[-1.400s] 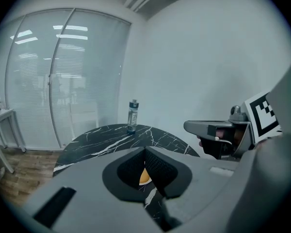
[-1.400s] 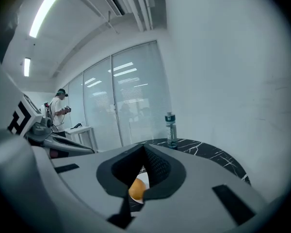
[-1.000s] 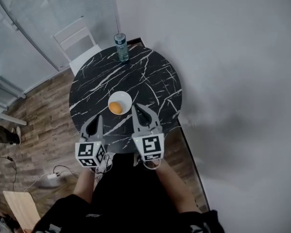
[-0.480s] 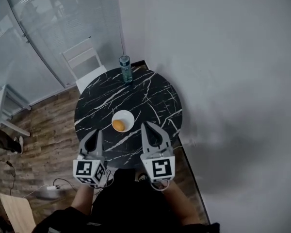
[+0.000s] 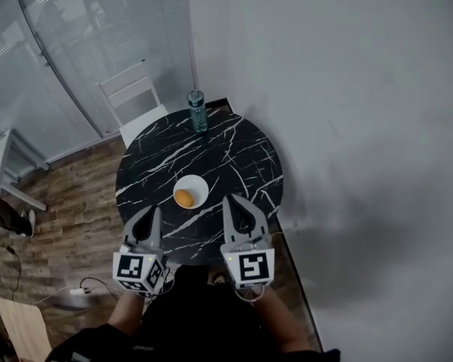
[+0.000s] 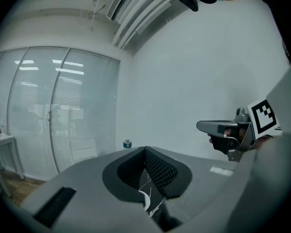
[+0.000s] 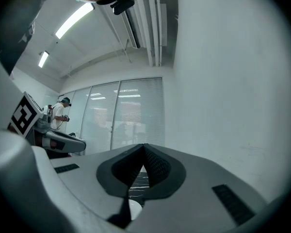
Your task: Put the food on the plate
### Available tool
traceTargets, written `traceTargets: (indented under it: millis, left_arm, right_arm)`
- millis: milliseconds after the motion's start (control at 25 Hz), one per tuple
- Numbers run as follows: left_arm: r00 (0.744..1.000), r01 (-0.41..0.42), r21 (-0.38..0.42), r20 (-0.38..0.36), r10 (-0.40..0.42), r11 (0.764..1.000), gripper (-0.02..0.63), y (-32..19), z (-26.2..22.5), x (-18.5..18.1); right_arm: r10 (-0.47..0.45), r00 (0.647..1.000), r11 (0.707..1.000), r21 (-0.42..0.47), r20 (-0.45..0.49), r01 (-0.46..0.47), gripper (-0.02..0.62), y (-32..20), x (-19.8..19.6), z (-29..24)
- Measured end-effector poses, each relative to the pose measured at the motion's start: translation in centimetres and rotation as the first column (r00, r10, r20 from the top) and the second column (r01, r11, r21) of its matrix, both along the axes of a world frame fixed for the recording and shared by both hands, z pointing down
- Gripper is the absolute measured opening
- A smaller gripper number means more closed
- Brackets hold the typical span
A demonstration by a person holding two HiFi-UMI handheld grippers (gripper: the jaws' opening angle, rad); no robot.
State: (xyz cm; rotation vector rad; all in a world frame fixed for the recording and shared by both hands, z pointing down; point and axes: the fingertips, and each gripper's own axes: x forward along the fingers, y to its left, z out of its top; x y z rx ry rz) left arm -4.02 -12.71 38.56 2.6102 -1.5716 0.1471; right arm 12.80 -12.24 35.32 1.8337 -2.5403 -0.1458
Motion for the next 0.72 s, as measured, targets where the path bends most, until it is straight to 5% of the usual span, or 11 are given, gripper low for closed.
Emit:
traceTargets:
  millis: [720]
  left_arm:
    - [0.999,0.035,-0.007,0.005,-0.035,0.999,-0.001,-1.3,0.3,-1.1]
  right_arm:
    - [0.005,1.0,1.0,-0.002,-0.004,-0.005,-0.005,-1.0,0.9,0.1]
